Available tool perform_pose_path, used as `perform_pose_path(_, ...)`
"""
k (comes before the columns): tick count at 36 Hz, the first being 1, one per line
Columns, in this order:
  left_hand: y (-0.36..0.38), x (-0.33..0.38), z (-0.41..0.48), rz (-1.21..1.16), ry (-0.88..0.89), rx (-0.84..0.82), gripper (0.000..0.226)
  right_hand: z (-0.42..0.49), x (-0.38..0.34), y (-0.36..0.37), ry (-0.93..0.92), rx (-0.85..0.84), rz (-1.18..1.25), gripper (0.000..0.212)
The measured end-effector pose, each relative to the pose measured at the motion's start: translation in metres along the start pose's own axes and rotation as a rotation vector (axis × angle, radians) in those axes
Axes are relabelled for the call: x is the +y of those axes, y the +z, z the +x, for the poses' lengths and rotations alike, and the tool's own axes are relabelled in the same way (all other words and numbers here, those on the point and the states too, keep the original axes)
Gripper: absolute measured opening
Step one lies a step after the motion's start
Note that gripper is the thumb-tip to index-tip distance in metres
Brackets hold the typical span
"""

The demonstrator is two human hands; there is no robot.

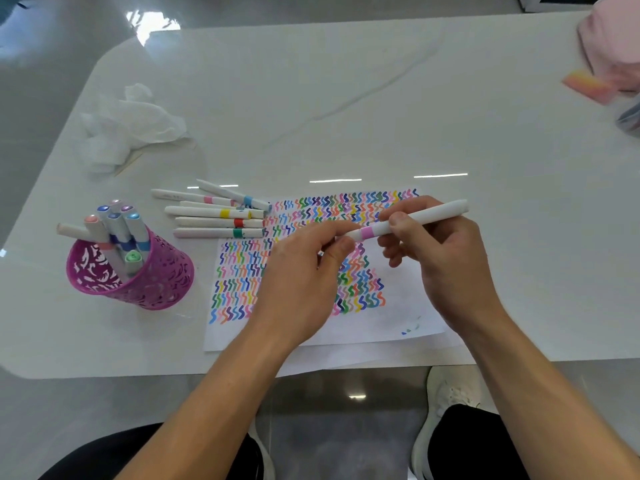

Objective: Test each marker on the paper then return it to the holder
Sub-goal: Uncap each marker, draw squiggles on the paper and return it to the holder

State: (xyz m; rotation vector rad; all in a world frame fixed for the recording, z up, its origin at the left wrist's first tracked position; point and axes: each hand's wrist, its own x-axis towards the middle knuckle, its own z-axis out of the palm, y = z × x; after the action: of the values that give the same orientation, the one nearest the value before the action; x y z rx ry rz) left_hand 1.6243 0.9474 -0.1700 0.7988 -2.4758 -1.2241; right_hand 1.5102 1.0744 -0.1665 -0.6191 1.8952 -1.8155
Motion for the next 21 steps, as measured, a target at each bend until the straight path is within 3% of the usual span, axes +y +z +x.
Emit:
perform_pose_path(10,-0.002,-0.006,-0.001,-0.151,0.009,0.03,0.018,-0.001,0.004,0.0,0.041,-0.03,0.148,0.006)
perform_pose_path(21,-0.001,-0.006,-0.006,-0.053,0.089,0.094,0.02,-0.004,0.011,-0.001,0.084,-0.083,0.232,0.007)
